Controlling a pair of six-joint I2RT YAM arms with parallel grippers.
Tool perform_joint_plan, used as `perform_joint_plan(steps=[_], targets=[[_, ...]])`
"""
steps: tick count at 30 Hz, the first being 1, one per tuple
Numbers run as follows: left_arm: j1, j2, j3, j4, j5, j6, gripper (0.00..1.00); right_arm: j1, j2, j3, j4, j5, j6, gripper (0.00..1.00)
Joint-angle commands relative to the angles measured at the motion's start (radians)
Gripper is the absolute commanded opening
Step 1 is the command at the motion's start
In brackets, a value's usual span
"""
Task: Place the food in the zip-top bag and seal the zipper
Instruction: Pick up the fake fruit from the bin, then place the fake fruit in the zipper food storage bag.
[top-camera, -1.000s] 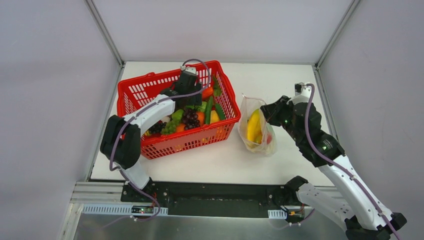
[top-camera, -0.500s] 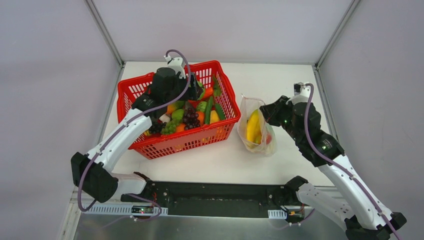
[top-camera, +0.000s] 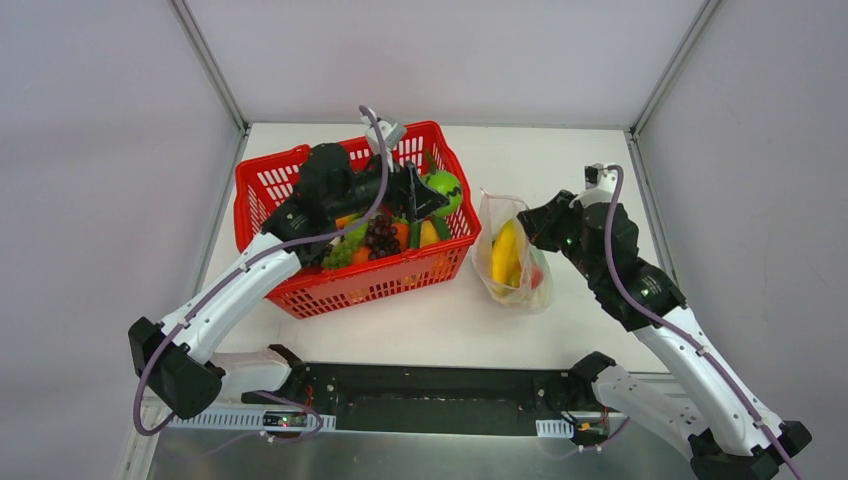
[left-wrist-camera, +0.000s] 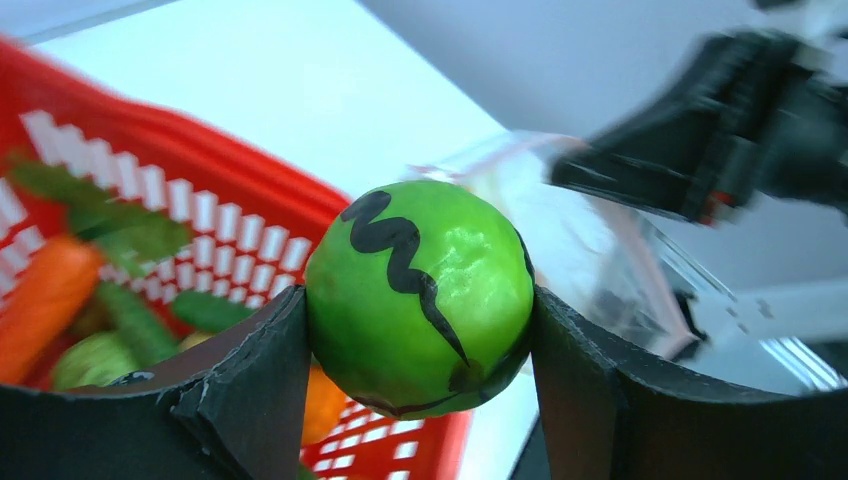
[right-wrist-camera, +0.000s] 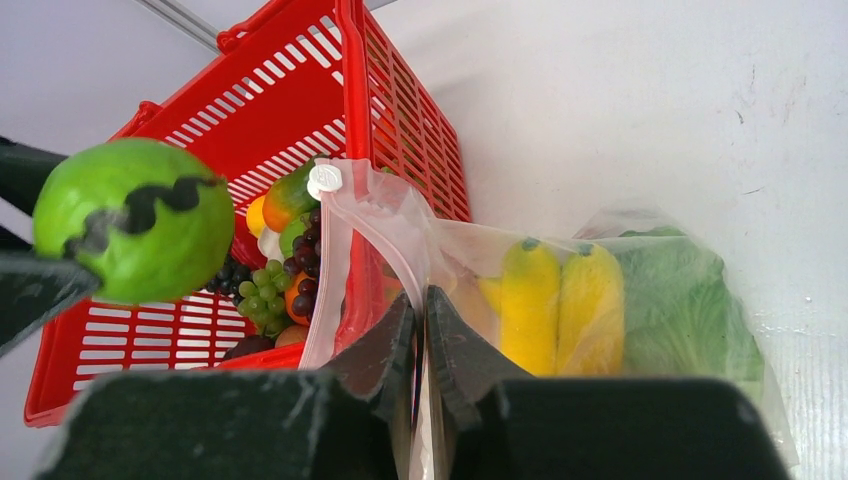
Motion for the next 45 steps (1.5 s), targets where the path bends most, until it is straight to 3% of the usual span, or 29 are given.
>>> perform_joint_plan(steps=[1,12,16,19,30,37,39,45], targets=[[-0.094,0.011,0.045,0.143,0.183,0.03,0.32,0.003,0.007,0.013,0.051,-0.004,0.012,0.1],[-0.233,0.132,0.138,0.172,0.321,0.058,0.33,0.003,-0.006,0.011,0.05,0.003,0.021,0.1],[-0.274,0.177,0.195,0.015,0.239,0.211,0.35,0.003,-0.014,0.008,0.05,0.005,0.025,0.1],[-0.281,0.222,0.251,-0.086,0.237,0.245,0.37,0.003,-0.019,0.008,0.048,0.005,0.024,0.1],[-0.287,0.269,0.27,-0.109,0.148,0.23,0.72,0.004,-0.032,0.005,0.041,0.013,0.018,0.11],[-0.286,0.272,0.282,-0.119,0.133,0.223,0.82,0.003,-0.029,0.007,0.041,0.012,0.014,0.11],[-0.286,0.278,0.299,-0.148,0.134,0.233,0.98,0.003,-0.028,0.007,0.041,0.012,0.014,0.11],[-0.287,0.29,0.331,-0.203,0.106,0.242,0.99,0.003,-0.022,0.009,0.042,0.005,0.014,0.11]])
